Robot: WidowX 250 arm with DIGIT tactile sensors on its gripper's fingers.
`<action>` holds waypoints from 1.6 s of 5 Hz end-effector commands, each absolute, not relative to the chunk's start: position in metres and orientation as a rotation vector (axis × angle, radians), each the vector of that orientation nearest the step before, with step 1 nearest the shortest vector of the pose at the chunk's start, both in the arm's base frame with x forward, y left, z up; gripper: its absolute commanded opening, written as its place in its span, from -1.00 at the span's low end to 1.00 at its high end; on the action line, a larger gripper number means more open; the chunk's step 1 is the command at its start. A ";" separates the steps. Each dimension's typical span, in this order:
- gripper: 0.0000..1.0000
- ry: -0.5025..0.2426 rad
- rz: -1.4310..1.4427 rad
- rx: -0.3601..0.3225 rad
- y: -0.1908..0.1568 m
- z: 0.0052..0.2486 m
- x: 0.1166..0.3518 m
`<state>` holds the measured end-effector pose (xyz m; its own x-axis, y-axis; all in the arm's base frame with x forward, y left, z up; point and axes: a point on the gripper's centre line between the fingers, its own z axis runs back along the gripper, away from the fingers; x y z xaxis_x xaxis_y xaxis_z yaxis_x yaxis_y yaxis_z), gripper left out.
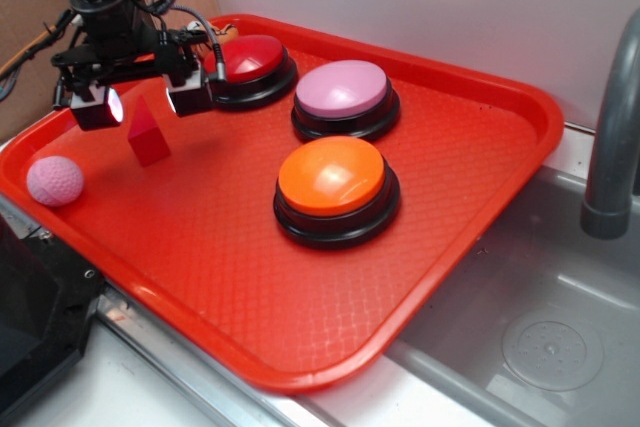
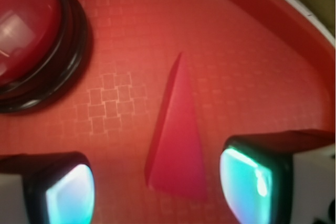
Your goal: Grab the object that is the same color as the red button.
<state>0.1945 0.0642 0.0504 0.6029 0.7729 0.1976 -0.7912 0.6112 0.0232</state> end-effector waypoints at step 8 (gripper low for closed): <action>-1.00 -0.230 0.581 -0.115 0.070 0.126 0.205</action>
<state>0.2038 0.0612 0.1143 0.8145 0.5634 0.1386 -0.5432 0.8244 -0.1590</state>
